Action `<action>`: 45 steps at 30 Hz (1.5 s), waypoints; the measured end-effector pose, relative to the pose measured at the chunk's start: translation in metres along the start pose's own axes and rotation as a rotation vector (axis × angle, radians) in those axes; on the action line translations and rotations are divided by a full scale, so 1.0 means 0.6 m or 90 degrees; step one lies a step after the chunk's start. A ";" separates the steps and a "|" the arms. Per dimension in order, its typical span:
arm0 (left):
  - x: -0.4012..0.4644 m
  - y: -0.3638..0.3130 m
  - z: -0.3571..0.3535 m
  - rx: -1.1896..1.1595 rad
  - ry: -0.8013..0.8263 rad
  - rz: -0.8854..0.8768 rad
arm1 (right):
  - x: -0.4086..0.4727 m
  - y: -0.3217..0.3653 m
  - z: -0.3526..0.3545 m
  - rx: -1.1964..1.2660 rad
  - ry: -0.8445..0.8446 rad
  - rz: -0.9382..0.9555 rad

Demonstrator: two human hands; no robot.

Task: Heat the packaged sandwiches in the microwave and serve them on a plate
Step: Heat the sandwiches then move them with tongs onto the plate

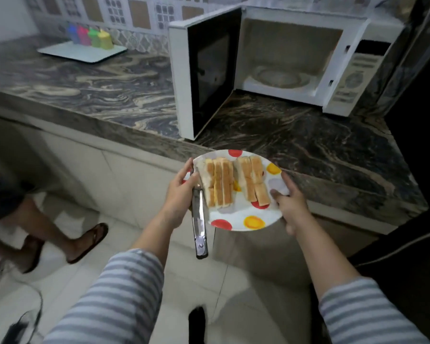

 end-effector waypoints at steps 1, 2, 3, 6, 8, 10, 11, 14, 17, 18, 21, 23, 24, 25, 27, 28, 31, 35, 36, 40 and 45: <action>-0.018 0.001 0.018 -0.003 -0.013 -0.002 | -0.016 -0.006 -0.012 -0.003 0.009 0.006; -0.034 0.001 0.036 -0.006 -0.028 -0.005 | -0.030 -0.010 -0.026 -0.008 0.020 0.008; -0.048 0.000 0.055 -0.008 -0.042 -0.009 | -0.043 -0.013 -0.040 -0.012 0.030 0.010; -0.078 -0.005 0.114 -0.003 -0.070 -0.014 | -0.071 -0.017 -0.090 -0.019 0.072 0.016; -0.090 -0.010 0.158 -0.006 -0.093 -0.023 | -0.085 -0.015 -0.128 -0.008 0.096 0.019; -0.094 -0.015 0.202 -0.005 -0.109 -0.027 | -0.097 -0.012 -0.173 -0.007 0.129 0.021; -0.093 -0.019 0.225 -0.005 -0.117 -0.030 | -0.100 -0.011 -0.198 -0.008 0.142 0.026; -0.090 -0.039 0.303 -0.002 -0.139 -0.043 | -0.112 -0.003 -0.282 0.005 0.179 0.038; -0.066 -0.064 0.388 0.010 -0.155 -0.066 | -0.121 0.009 -0.372 0.018 0.199 0.044; -0.054 -0.075 0.417 0.017 -0.158 -0.076 | -0.123 0.013 -0.403 0.025 0.202 0.042; -0.011 -0.101 0.489 0.012 -0.134 -0.090 | -0.121 0.025 -0.489 0.043 0.207 0.047; 0.013 -0.123 0.523 0.033 -0.119 -0.100 | -0.119 0.040 -0.533 0.050 0.204 0.049; 0.025 -0.133 0.537 0.040 -0.113 -0.104 | -0.116 0.048 -0.551 0.055 0.200 0.050; 0.041 -0.139 0.552 0.038 -0.110 -0.102 | -0.112 0.055 -0.567 0.061 0.191 0.050; 0.078 -0.154 0.574 0.040 -0.107 -0.103 | -0.101 0.075 -0.593 0.070 0.164 0.048; 0.097 -0.162 0.578 0.042 -0.101 -0.106 | -0.092 0.085 -0.603 0.072 0.148 0.052; 0.160 -0.179 0.581 0.030 -0.082 -0.105 | -0.059 0.115 -0.623 0.064 0.122 0.078; 0.252 -0.203 0.565 0.023 -0.062 -0.119 | 0.001 0.155 -0.634 0.046 0.092 0.113; 0.278 -0.208 0.558 0.024 -0.059 -0.122 | 0.021 0.164 -0.636 0.042 0.077 0.117; 0.378 -0.236 0.520 0.040 -0.049 -0.140 | 0.123 0.195 -0.638 0.004 0.019 0.126; 0.505 -0.260 0.466 0.024 0.014 -0.123 | 0.231 0.236 -0.640 -0.008 -0.010 0.128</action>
Point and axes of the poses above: each hand's wrist, its own x-axis towards the middle knuckle, its own z-axis out of the back of the hand, y = z × x, the point moved 5 cm from there along x, towards the middle knuckle, and after that the axes turned 4 degrees about -x, right-handed, at the moved point
